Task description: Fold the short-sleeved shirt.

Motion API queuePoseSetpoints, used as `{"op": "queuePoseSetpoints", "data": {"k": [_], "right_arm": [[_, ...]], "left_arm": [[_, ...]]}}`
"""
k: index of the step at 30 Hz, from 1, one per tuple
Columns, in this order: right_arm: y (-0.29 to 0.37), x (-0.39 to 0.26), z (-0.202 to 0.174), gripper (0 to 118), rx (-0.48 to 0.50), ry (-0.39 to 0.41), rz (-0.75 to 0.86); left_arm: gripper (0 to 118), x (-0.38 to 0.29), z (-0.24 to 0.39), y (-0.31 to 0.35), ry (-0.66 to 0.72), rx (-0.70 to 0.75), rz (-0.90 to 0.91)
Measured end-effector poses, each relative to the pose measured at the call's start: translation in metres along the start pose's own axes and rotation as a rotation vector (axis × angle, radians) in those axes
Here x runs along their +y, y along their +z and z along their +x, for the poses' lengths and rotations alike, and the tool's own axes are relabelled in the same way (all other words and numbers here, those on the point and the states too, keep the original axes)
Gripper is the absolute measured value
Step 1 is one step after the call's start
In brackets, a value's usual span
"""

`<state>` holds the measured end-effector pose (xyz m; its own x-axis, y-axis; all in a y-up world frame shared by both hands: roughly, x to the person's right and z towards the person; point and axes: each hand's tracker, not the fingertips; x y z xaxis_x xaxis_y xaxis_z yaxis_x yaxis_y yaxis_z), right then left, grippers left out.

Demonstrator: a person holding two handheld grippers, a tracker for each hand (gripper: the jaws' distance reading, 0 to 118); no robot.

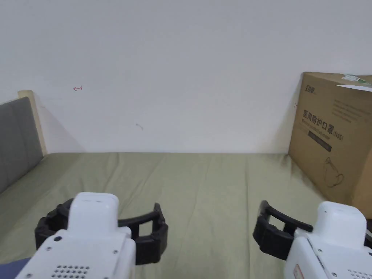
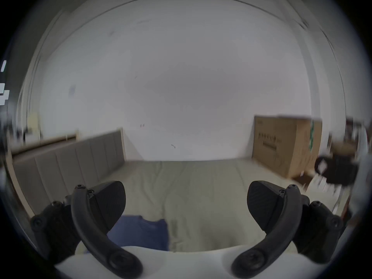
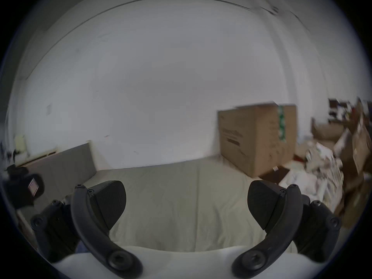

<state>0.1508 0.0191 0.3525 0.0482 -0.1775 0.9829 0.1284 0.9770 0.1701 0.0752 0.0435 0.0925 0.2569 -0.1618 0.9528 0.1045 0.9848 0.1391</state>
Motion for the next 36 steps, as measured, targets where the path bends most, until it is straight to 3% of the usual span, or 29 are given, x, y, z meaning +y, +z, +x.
{"op": "queuePoseSetpoints", "data": {"k": [2, 5, 7, 12, 13, 14, 15, 16, 18, 20, 21, 31, 36], "right_arm": [[-0.002, -0.006, 0.006, 118, -0.061, 0.071, -0.023], [0.004, -0.006, 0.001, 118, -0.004, 0.194, 0.049], [0.007, -0.001, -0.004, 118, 0.011, 0.231, 0.083], [0.014, 0.004, -0.011, 114, 0.105, 0.175, 0.049], [0.016, 0.004, -0.012, 100, 0.099, 0.178, 0.058], [0.017, 0.001, -0.016, 73, 0.089, 0.186, 0.067], [0.016, 0.001, -0.016, 35, 0.06, 0.2, 0.074], [0.016, 0.0, -0.015, 16, 0.069, 0.205, 0.074], [0.015, 0.001, -0.014, 16, 0.089, 0.21, 0.053], [0.015, -0.001, -0.014, 2, 0.088, 0.211, 0.067], [0.015, -0.002, -0.016, 1, 0.077, 0.218, 0.072], [0.009, 0.001, -0.025, 0, 0.117, 0.224, 0.047], [0.002, 0.0, -0.058, 0, 0.256, 0.213, 0.02]], "left_arm": [[118, -0.008, 0.004, 0.001, 0.032, -0.014, -0.013], [118, -0.01, 0.003, -0.001, 0.131, -0.08, -0.044], [118, -0.008, -0.002, -0.002, 0.14, -0.076, -0.029], [102, -0.003, -0.005, 0.005, 0.133, -0.002, -0.025], [71, -0.004, -0.004, 0.006, 0.127, 0.021, -0.015], [42, -0.005, -0.002, 0.005, 0.112, 0.055, -0.018], [19, -0.006, -0.002, 0.003, 0.105, 0.063, -0.024], [9, -0.008, -0.002, 0.003, 0.113, 0.062, -0.027], [1, -0.009, -0.005, 0.003, 0.141, 0.009, -0.02], [0, -0.009, -0.005, 0.002, 0.162, 0.015, -0.021], [0, -0.009, -0.004, 0.002, 0.162, 0.016, -0.021], [0, -0.006, -0.018, -0.004, 0.164, 0.031, -0.038], [0, -0.005, -0.054, 0.015, 0.159, 0.152, -0.035]]}}
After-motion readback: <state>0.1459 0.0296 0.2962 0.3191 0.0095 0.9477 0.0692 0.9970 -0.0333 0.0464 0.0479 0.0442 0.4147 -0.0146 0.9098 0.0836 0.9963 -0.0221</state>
